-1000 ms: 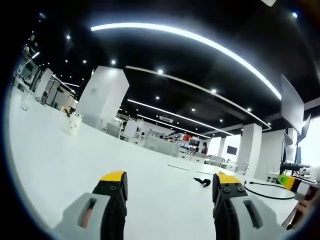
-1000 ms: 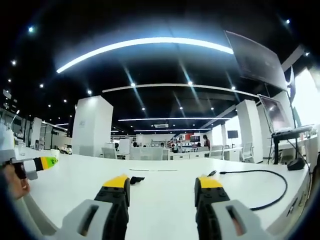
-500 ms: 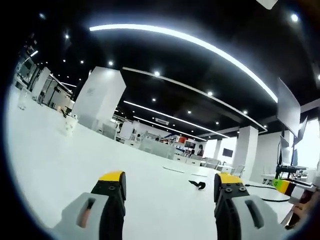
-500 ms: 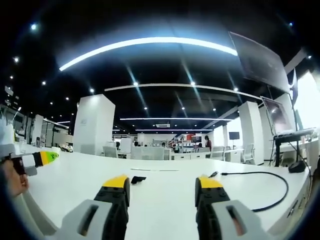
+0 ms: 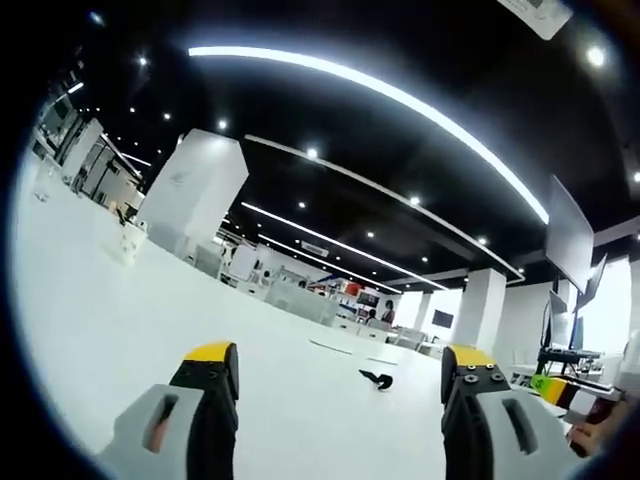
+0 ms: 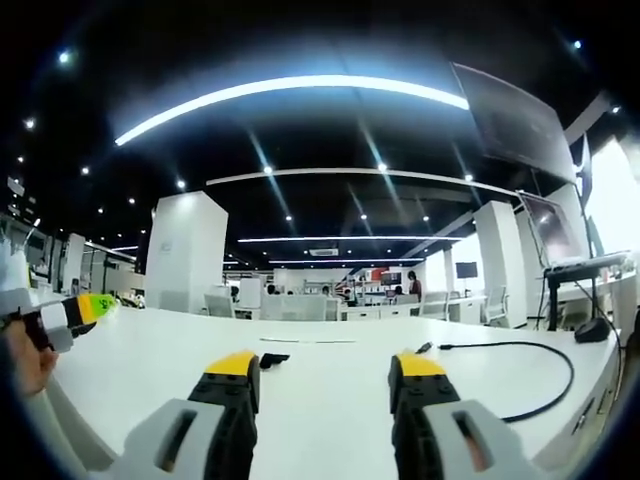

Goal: Find the charging cable on the desk, coil it up and secure with Velcro.

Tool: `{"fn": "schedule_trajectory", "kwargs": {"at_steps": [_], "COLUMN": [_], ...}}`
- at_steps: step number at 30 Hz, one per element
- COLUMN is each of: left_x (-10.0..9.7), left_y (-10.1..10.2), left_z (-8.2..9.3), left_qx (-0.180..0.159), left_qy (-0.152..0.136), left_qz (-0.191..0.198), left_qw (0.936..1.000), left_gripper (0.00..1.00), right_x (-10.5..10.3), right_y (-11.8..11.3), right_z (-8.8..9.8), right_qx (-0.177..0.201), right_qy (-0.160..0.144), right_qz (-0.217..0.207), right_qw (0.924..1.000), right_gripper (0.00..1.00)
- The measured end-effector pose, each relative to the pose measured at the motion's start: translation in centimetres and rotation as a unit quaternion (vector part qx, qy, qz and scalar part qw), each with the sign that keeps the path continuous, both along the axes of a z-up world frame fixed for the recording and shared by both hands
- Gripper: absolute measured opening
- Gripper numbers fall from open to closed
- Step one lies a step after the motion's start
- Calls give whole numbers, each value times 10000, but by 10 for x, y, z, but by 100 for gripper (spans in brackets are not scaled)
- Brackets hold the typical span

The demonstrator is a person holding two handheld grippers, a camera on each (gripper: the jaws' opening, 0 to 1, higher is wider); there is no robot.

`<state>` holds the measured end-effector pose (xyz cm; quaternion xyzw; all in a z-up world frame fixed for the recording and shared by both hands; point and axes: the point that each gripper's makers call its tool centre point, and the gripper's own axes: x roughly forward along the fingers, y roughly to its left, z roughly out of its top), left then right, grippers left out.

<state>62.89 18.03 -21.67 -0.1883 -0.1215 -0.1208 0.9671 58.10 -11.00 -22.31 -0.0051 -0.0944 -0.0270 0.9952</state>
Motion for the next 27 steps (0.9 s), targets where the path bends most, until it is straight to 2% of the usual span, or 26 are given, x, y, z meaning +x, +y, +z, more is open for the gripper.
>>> {"fn": "schedule_trajectory", "kwargs": {"at_steps": [3, 5, 6, 8, 12, 20, 27], "left_x": [-1, -2, -1, 2, 2, 2, 5], "left_y": [-4, -6, -5, -6, -13, -32, -33], "left_z": [1, -1, -8, -13, -13, -8, -12], "left_qx": [63, 231, 590, 798, 555, 659, 354], "left_qy": [16, 47, 225, 341, 305, 232, 260], "left_qz": [-24, -4, 88, 168, -39, -255, -428], "left_qw": [10000, 9997, 9980, 9961, 9980, 9972, 9981], "left_gripper": [83, 77, 72, 70, 71, 71, 73], "right_x": [-1, -1, 0, 1, 1, -2, -3], "right_y": [2, 8, 9, 9, 5, -8, -18], "right_z": [3, 4, 1, -1, -3, 0, -2], "right_qx": [-53, -151, -190, -256, -176, -104, -63], "right_qy": [-75, -97, -15, 30, 59, 7, 30], "right_qz": [127, 281, 295, 290, 276, 134, 21], "right_qw": [9999, 9994, 9994, 9992, 9994, 9999, 10000], "right_gripper": [53, 53, 54, 55, 54, 54, 52]}}
